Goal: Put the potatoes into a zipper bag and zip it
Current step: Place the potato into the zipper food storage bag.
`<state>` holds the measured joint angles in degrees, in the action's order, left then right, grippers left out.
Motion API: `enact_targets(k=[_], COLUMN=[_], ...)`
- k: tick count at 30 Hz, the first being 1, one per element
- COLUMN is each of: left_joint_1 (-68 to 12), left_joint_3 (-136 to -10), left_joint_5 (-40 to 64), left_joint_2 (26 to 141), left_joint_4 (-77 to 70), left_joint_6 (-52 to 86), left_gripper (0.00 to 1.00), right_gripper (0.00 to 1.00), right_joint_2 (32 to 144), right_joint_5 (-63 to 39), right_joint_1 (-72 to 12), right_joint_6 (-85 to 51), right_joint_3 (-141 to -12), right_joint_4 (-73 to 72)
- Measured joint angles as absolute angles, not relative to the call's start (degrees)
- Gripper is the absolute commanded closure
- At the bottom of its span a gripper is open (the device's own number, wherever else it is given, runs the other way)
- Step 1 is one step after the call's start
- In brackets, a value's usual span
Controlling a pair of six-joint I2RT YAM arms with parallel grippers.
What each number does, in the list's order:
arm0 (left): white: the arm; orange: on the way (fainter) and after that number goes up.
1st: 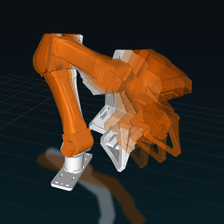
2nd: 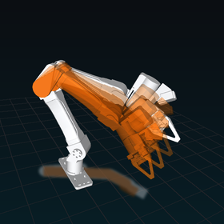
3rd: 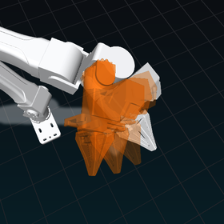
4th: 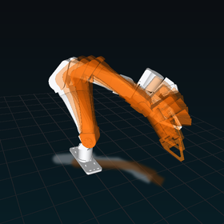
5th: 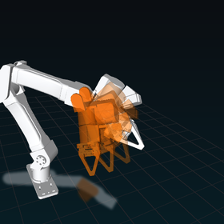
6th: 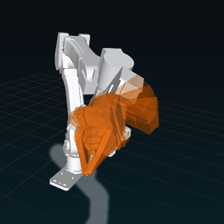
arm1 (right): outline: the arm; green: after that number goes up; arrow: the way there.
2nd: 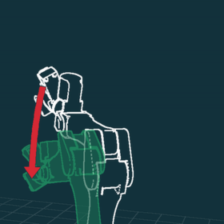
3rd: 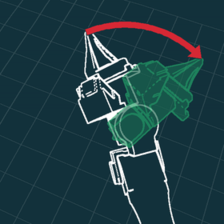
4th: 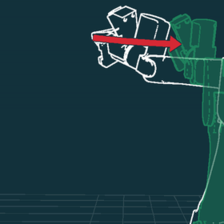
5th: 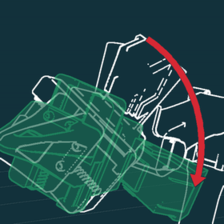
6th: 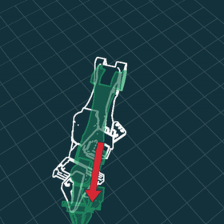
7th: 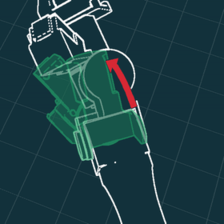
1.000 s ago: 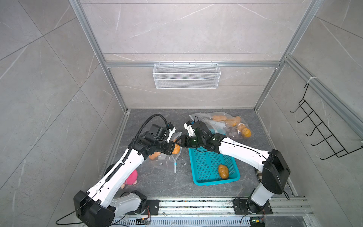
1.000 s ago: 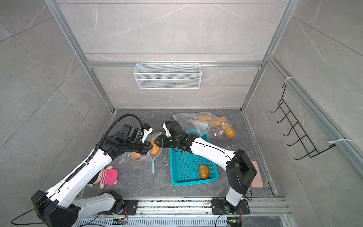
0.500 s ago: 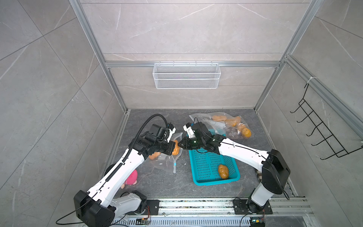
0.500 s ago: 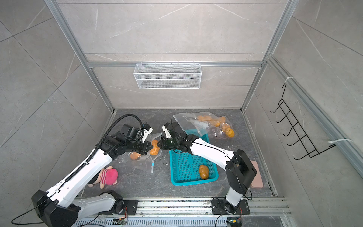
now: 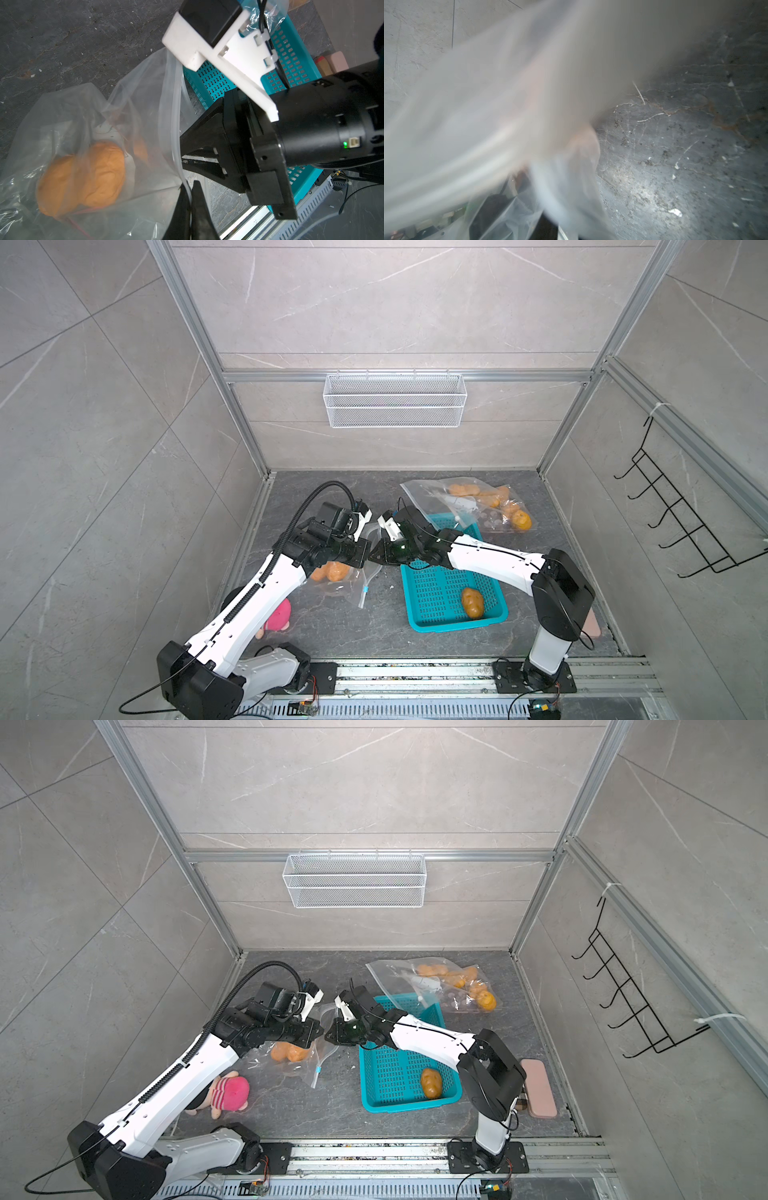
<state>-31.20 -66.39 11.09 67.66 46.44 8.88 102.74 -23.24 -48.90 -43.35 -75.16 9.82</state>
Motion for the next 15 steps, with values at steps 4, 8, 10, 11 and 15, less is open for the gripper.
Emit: enact_targets(k=[4,8,10,11,15], left_joint_1=[-31.2,-31.2,-31.2,-31.2,-31.2], left_joint_3=[-66.4,-66.4,-66.4,-66.4,-66.4], left_joint_5=[11.1,11.1,11.1,11.1,11.0], left_joint_2=[67.7,67.7,67.7,67.7,67.7], left_joint_4=[46.4,46.5,46.5,46.5,46.5], left_joint_6=[8.9,8.9,8.9,8.9,8.9], left_gripper=[1.00,1.00,1.00,1.00,1.00], right_gripper=[0.74,0.66,0.61,0.58,0.52], right_joint_2=[98.4,88.4,83.2,80.4,73.2], right_joint_5=[-20.5,-15.9,-12.8,-10.8,-3.7], right_joint_1=[-48.6,-47.1,-46.2,-45.7,-43.9], right_joint_6=[-39.7,-35.3,-32.9,-31.7,-27.9], right_joint_3=[-74.3,-71.0,-69.2,-68.2,-64.9], right_joint_4=[12.6,16.0,18.2,19.7,26.4])
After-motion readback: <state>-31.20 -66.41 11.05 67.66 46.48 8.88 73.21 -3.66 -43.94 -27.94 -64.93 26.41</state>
